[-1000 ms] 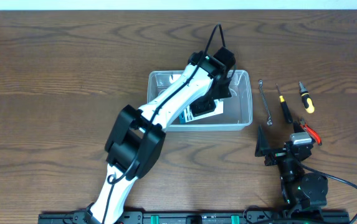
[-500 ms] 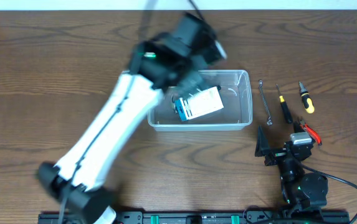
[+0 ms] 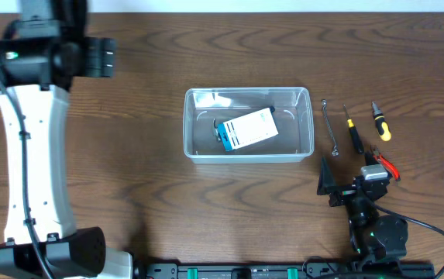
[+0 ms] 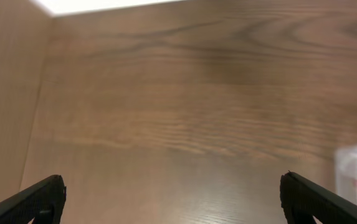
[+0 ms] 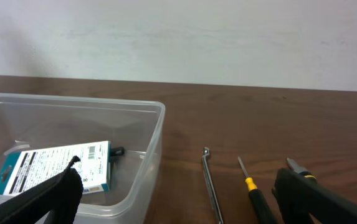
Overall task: Pack container
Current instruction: 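Open the left gripper, release the box, and raise the arm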
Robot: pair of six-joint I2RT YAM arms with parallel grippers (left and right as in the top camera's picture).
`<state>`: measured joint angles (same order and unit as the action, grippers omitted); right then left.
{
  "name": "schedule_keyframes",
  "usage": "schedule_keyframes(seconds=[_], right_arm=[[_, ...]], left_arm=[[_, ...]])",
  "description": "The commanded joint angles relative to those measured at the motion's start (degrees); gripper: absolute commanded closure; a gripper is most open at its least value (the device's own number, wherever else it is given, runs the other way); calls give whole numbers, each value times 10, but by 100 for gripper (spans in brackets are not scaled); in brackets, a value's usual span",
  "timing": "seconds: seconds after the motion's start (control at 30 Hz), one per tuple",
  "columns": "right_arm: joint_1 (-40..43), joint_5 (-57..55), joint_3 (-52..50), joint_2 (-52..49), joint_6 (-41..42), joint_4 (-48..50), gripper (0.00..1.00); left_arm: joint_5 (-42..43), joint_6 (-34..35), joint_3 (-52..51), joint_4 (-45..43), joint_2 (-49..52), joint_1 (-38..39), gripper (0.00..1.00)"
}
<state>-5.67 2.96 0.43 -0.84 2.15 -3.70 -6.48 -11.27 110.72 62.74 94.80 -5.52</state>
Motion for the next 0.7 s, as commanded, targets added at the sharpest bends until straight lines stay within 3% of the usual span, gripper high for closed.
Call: schedule_keyframes(seconds=[0.0, 0.67], right_arm=[[8, -2, -1, 5, -1, -2, 1], [8, -36, 13, 3, 20, 23, 1]], left_arm=[[-2, 41, 6, 2, -5, -26, 2], [-2, 41, 6, 10, -5, -44, 2]])
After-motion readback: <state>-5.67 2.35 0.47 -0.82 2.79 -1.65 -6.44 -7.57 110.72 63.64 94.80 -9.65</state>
